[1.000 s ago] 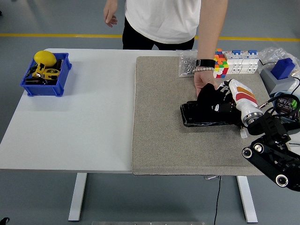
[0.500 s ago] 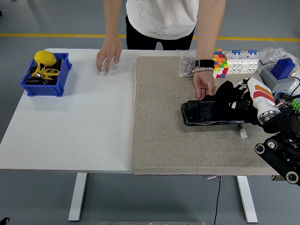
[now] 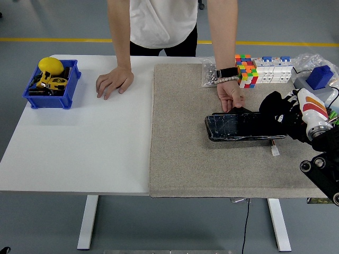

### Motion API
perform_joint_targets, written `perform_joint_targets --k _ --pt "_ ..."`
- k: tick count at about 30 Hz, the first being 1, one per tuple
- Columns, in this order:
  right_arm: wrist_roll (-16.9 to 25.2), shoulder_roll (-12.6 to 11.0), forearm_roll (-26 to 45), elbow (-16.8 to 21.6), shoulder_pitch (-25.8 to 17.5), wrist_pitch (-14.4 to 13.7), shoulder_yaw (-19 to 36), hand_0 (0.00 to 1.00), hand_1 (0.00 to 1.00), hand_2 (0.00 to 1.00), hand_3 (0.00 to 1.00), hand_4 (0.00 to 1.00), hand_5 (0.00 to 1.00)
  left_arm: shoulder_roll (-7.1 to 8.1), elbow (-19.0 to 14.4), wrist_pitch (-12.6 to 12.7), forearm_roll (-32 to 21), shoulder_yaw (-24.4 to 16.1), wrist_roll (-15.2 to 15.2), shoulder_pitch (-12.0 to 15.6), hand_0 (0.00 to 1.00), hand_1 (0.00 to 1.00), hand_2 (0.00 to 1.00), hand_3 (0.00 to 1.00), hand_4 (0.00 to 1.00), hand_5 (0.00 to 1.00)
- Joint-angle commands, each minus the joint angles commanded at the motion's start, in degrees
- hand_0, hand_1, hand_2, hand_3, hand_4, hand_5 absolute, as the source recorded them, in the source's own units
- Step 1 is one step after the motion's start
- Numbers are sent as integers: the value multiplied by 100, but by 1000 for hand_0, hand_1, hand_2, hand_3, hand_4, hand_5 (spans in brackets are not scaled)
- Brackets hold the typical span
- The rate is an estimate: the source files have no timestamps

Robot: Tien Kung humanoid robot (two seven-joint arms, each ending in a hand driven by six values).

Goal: Pick the rag up,wipe the panel,place it on the desk

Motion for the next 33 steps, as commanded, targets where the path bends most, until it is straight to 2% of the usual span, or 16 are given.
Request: perform_joint_targets --k 13,33 --pt "-8 -118 -52 -61 -73 2 294 161 270 321 375 889 2 -4 0 -4 13 -12 -5 -12 686 729 731 604 670 619" --pt "-19 -8 -36 -2 -13 9 203 161 270 321 376 889 2 -7 0 -2 39 -45 -3 -24 687 727 732 604 670 620"
